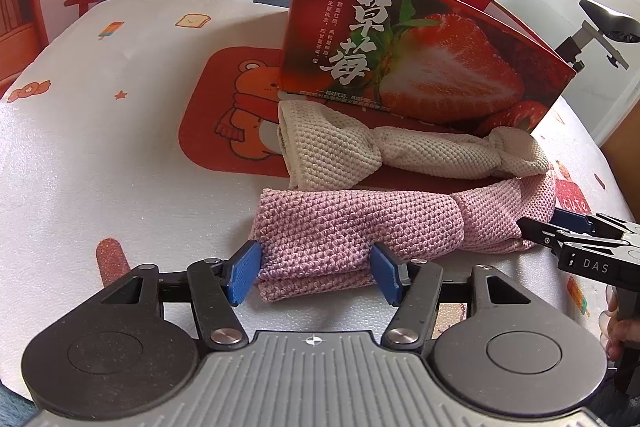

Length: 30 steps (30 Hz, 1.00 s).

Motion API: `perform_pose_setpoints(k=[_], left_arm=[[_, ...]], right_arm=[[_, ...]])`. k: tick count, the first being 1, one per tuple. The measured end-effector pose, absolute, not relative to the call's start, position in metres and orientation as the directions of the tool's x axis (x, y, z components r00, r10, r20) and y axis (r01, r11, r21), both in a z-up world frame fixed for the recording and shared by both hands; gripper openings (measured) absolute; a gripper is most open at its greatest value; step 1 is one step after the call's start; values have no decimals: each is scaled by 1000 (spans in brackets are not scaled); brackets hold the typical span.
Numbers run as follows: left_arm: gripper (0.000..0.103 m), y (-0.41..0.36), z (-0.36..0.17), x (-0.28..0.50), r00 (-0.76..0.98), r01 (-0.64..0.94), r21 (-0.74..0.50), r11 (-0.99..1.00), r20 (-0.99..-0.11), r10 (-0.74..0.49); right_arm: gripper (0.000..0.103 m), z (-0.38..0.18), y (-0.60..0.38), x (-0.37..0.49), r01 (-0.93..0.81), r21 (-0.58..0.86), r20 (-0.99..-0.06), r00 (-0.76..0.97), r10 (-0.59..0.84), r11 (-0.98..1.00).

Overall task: Organize soft objects
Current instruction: 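Close both grippers on the pink knit towel, then lift the pink towel into the box and open both grippers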

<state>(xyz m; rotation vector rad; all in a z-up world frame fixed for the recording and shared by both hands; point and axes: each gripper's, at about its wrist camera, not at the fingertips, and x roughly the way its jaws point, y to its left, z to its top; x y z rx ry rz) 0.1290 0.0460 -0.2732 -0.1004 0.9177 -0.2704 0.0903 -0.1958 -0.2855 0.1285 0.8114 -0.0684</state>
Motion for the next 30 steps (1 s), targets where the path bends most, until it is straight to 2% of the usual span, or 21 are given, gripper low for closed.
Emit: perform_pose_setpoints(k=[2, 9, 11, 13, 14, 15, 24, 30], left_arm=[[64, 46, -273, 129, 577, 188, -201, 961, -770, -274], [65, 50, -274, 131, 577, 174, -235, 956, -762, -292], [64, 47, -274, 130, 581, 186, -211, 960, -764, -281], [46, 44, -274, 129, 592, 190, -175, 966, -764, -255], [31, 45, -273, 130, 592, 193, -180, 965, -763, -260], [25, 48, -274, 131, 586, 193, -207, 959, -759, -282], [20, 49, -267, 124, 617, 207, -211, 956, -730, -294], [19, 50, -239, 116, 694, 256, -199, 946, -644, -323]], right_arm=[[52, -285, -195, 90, 104, 95, -726, 687, -3, 990], [21, -283, -186, 89, 56, 143, -728, 682, 67, 988], [15, -282, -184, 90, 45, 168, -730, 677, 94, 985], [14, -281, -182, 89, 37, 183, -732, 672, 112, 982], [12, -280, -181, 88, 27, 189, -732, 670, 122, 982], [12, -279, -180, 88, 17, 199, -730, 669, 137, 980], [11, -263, -166, 82, -63, 191, -694, 697, 180, 980], [10, -236, -167, 78, -99, 188, -626, 755, 197, 977]])
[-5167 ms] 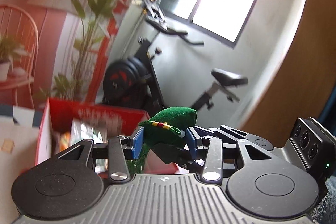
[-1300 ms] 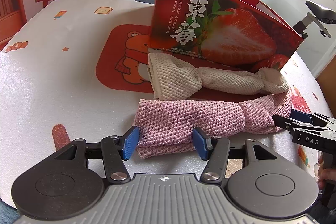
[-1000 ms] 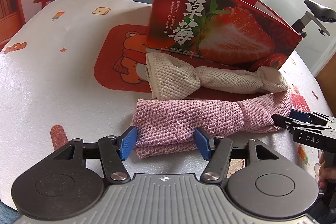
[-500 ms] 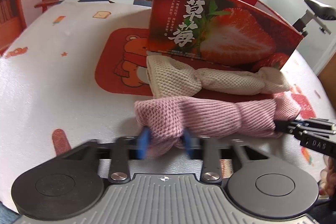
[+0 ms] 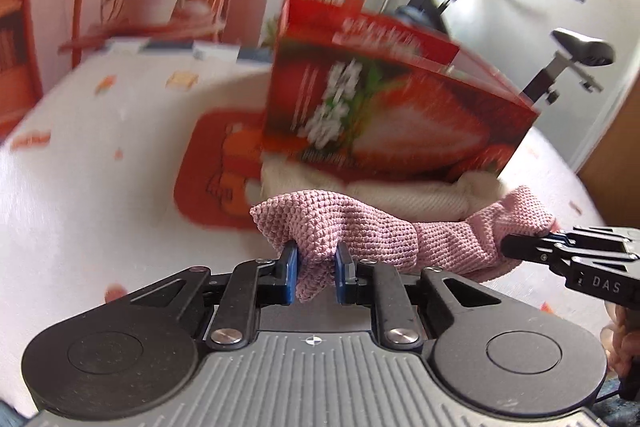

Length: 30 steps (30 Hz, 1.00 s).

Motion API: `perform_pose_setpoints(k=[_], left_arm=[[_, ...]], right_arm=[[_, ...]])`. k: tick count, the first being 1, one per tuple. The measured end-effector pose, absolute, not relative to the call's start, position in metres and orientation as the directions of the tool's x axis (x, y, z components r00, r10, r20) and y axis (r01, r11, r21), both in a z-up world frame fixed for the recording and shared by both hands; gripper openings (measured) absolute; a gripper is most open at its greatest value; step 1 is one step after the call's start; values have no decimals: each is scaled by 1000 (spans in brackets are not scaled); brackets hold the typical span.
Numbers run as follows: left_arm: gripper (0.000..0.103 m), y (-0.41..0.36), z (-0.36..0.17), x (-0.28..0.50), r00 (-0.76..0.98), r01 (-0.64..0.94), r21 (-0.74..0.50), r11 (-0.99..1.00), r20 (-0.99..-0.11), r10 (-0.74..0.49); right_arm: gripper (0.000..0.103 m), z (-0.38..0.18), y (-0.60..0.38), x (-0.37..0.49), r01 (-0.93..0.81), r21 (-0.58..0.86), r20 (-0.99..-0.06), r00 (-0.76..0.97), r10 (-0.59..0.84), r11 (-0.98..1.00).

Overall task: Organize soft objects
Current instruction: 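Lift the pink towel into the box and open both grippers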

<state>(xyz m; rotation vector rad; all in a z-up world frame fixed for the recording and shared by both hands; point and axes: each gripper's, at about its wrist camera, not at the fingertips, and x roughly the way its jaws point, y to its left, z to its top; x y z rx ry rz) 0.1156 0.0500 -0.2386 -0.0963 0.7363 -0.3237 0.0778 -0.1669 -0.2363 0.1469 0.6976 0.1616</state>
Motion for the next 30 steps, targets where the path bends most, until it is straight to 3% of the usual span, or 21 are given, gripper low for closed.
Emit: perform_pose_setpoints(k=[9, 14, 21, 30], left_arm=[[19, 44, -158, 124, 818, 323, -156, 933, -450, -359], [19, 18, -125, 158, 839, 351, -105, 930, -406, -362], [19, -10, -127, 228, 789, 346, -113, 931, -502, -354], [20, -27, -159, 275, 654, 383, -96, 919, -674, -343]], right_arm=[[10, -166, -187, 92, -111, 160, -484, 857, 176, 981], [10, -134, -197, 127, -92, 95, -451, 884, 125, 991], [11, -129, -216, 195, -38, 72, -510, 857, 69, 997], [11, -173, -239, 263, 3, 149, -706, 701, 104, 989]])
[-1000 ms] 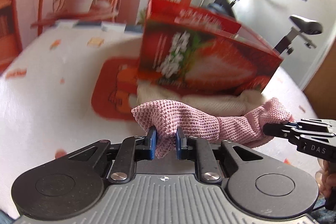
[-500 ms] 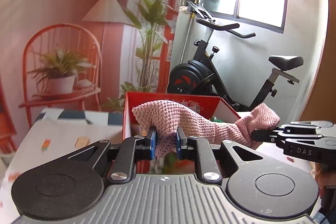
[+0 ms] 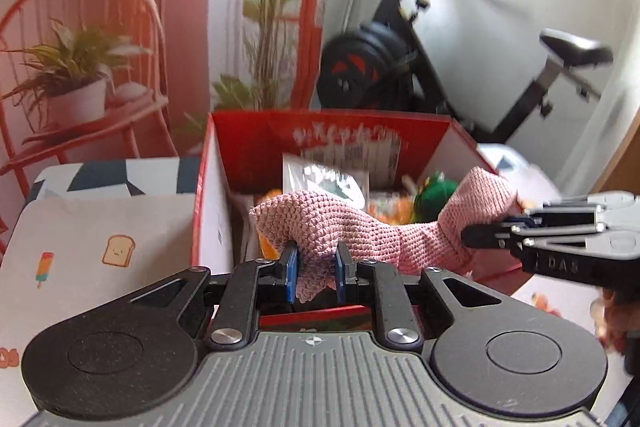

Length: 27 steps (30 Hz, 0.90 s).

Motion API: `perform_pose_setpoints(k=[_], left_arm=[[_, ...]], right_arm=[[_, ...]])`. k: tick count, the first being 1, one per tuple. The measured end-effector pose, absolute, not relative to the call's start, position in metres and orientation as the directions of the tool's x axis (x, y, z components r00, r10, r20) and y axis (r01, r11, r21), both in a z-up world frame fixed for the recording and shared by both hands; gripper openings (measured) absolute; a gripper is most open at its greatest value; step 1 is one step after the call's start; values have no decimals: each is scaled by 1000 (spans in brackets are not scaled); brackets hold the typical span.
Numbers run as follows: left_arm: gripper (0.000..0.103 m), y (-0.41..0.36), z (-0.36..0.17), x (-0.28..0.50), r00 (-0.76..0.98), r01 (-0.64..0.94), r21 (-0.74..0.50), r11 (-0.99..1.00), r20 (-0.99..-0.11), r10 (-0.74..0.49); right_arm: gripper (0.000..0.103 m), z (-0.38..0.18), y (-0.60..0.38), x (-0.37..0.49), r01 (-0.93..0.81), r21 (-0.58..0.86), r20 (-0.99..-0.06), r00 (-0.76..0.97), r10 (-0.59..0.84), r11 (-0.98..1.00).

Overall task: Organize soft objects
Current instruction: 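Lift the pink towel into the box and open both grippers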

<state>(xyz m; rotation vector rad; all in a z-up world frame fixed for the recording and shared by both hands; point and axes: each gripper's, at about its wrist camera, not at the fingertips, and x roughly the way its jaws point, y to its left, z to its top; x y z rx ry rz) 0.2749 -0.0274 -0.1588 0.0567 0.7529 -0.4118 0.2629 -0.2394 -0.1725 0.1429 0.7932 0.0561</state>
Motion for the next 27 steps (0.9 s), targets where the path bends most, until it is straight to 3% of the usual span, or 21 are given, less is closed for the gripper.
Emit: perform_pose_setpoints(k=[8, 13, 14, 18, 19, 22, 25, 26, 27], left_arm=[[20, -34, -181, 303, 574, 395, -63, 917, -763, -299], [24, -35, -184, 306, 572, 389, -53, 920, -769, -286], [27, -35, -183, 305, 574, 391, -51, 919, -767, -287], [56, -33, -175, 299, 594, 399, -60, 915, -743, -307], [58, -32, -171, 296, 604, 400, -62, 914, -732, -315], [67, -28, -160, 290, 632, 398, -76, 914, -699, -333], [79, -21, -147, 280, 682, 379, -104, 920, -640, -353], [87, -18, -144, 276, 701, 367, -107, 924, -621, -351], [92, -17, -141, 272, 718, 359, -105, 928, -604, -346]], right_arm=[[11, -201, -247, 284, 55, 198, -770, 627, 121, 979], [13, -206, -254, 282, 78, 218, -774, 620, 124, 973], [16, -205, -253, 281, 75, 213, -774, 622, 121, 974], [30, -195, -248, 275, 39, 124, -766, 639, 71, 991], [32, -192, -246, 272, 23, 100, -760, 647, 61, 995], [57, -182, -244, 262, 13, 44, -738, 675, 24, 999], [89, -168, -246, 246, 0, 33, -658, 752, 22, 999], [102, -163, -246, 241, 6, 19, -629, 777, 7, 1000], [102, -160, -246, 235, 15, 5, -601, 799, -9, 1000]])
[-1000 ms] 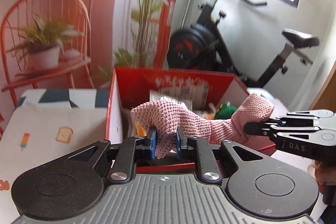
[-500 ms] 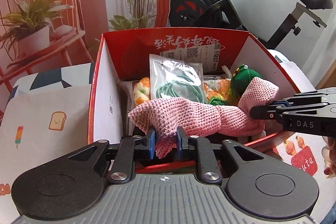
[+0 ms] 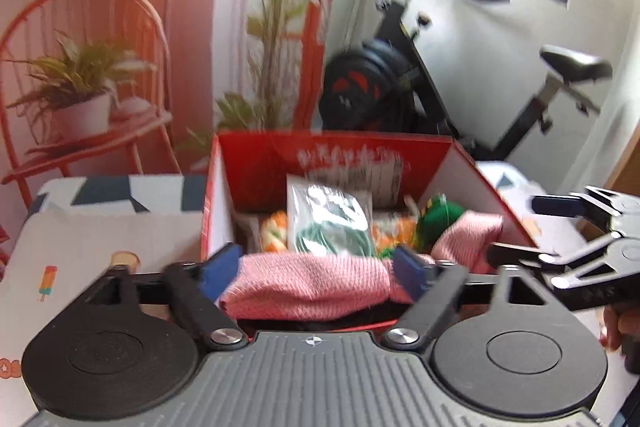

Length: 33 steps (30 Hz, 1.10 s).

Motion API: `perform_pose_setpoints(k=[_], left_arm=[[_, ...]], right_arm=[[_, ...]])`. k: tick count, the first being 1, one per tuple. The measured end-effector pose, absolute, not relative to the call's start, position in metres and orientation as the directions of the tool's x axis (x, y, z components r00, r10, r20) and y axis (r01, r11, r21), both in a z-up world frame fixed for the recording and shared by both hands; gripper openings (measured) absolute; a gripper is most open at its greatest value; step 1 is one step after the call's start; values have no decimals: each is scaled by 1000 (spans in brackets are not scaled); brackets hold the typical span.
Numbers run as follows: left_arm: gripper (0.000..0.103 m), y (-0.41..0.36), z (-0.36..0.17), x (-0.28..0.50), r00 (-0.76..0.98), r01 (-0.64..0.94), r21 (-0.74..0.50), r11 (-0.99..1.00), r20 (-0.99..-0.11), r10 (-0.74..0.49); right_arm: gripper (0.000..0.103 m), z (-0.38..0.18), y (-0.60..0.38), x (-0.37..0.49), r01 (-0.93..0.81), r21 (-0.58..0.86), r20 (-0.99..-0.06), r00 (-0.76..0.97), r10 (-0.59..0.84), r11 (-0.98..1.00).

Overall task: Organize soft objects
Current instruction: 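Move both tools down to the cream knit towel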

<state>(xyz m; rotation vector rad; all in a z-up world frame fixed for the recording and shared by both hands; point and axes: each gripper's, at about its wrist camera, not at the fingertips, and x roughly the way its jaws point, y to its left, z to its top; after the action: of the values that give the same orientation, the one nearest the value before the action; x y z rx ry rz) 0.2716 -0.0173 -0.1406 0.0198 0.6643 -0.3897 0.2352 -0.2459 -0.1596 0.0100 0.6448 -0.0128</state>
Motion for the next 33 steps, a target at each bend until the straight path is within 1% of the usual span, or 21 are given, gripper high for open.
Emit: perform_pose_setpoints(k=[2, 5, 8, 11, 14, 18, 22, 23, 24, 26, 28, 30, 31, 32, 33], left_arm=[[93, -15, -136, 262, 744, 357, -89, 930, -574, -341], [96, -13, -133, 246, 770, 344, -50, 938, -556, -312], [98, -3, -140, 223, 799, 323, -53, 945, -520, -302], [98, 4, -154, 204, 803, 315, -31, 949, -525, -284], [98, 11, -170, 191, 798, 303, -22, 953, -541, -266], [98, 19, -193, 188, 761, 290, -49, 956, -594, -262], [97, 22, -214, 189, 732, 280, -64, 958, -632, -256], [96, 22, -218, 189, 725, 278, -71, 958, -638, -258], [94, 23, -222, 190, 718, 275, -79, 958, -646, -259], [90, 22, -230, 192, 701, 268, -91, 959, -664, -259], [82, 22, -240, 192, 687, 255, -98, 962, -682, -251], [71, 23, -248, 194, 671, 245, -102, 964, -700, -244], [68, 24, -252, 194, 666, 242, -108, 964, -705, -246], [58, 25, -255, 194, 660, 242, -116, 963, -708, -251], [49, 26, -258, 195, 650, 252, -132, 959, -712, -268]], right_arm=[[102, -156, -248, 227, 19, -1, -569, 822, -17, 1000], [102, -155, -249, 211, 57, -23, -517, 854, -61, 998], [102, -162, -246, 191, 81, -43, -467, 880, -92, 996], [102, -174, -244, 171, 99, -30, -437, 893, -102, 995], [102, -189, -243, 154, 125, -2, -434, 894, -114, 992], [102, -210, -242, 143, 175, 14, -449, 881, -150, 984], [101, -234, -244, 142, 202, 54, -496, 855, -150, 978], [99, -241, -244, 142, 210, 66, -512, 846, -147, 976], [97, -248, -244, 142, 213, 77, -528, 837, -141, 974], [96, -260, -242, 142, 217, 77, -554, 821, -139, 973], [92, -271, -239, 141, 216, 75, -573, 808, -136, 973], [83, -281, -237, 142, 219, 76, -601, 789, -131, 973], [80, -286, -237, 142, 221, 73, -618, 776, -130, 972], [76, -291, -236, 143, 223, 65, -633, 763, -133, 973], [75, -295, -236, 143, 222, 59, -643, 754, -133, 973]])
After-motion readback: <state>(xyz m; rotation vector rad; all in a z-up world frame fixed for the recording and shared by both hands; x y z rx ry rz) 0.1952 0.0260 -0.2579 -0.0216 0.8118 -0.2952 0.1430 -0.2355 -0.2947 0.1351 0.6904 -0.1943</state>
